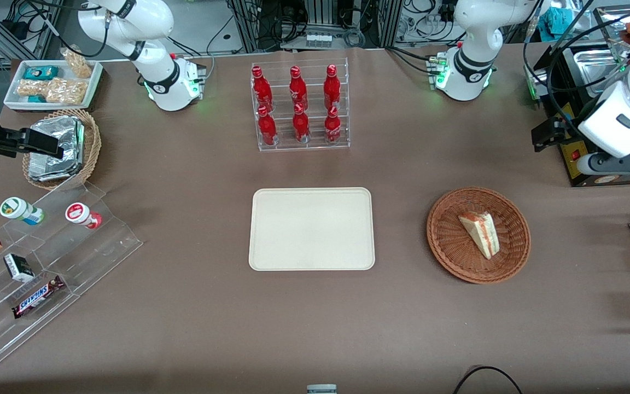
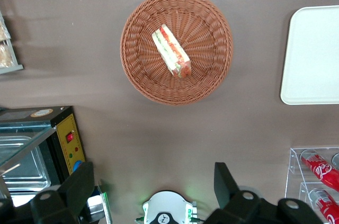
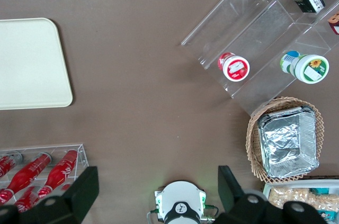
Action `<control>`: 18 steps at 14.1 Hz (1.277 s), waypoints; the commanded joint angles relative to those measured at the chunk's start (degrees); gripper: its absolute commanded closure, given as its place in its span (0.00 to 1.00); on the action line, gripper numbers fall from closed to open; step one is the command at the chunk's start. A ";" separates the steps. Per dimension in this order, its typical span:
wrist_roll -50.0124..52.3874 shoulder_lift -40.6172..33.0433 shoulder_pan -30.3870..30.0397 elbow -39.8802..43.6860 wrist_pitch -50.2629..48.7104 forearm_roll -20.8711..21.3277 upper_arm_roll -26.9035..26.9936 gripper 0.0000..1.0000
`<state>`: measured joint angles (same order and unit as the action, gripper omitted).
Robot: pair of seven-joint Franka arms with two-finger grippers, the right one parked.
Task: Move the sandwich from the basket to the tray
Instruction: 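Move the left gripper down over the sandwich in the woven basket, then close the left gripper on the sandwich wedge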
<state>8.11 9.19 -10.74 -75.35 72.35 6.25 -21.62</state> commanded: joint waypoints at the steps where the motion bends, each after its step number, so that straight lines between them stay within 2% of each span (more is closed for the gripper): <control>1: 4.09 3.11 -1.47 -2.07 0.51 -2.38 -0.35 0.00; 4: 8.58 5.58 -1.47 -9.87 10.13 -3.00 0.79 0.00; 7: 12.10 4.35 -1.47 -24.36 27.96 -2.91 0.97 0.00; 10: 14.56 5.22 -1.47 -35.09 43.43 -2.91 1.06 0.00; 12: 16.05 5.49 -4.18 -43.09 55.91 -3.35 0.97 0.00; 16: 17.12 6.98 -4.55 -44.62 58.17 -3.35 1.06 0.00; 18: 21.66 8.03 -4.55 -44.18 58.52 -3.44 1.06 0.00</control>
<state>25.75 17.07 -15.07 -119.55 129.91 3.33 -20.12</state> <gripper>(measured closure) 0.000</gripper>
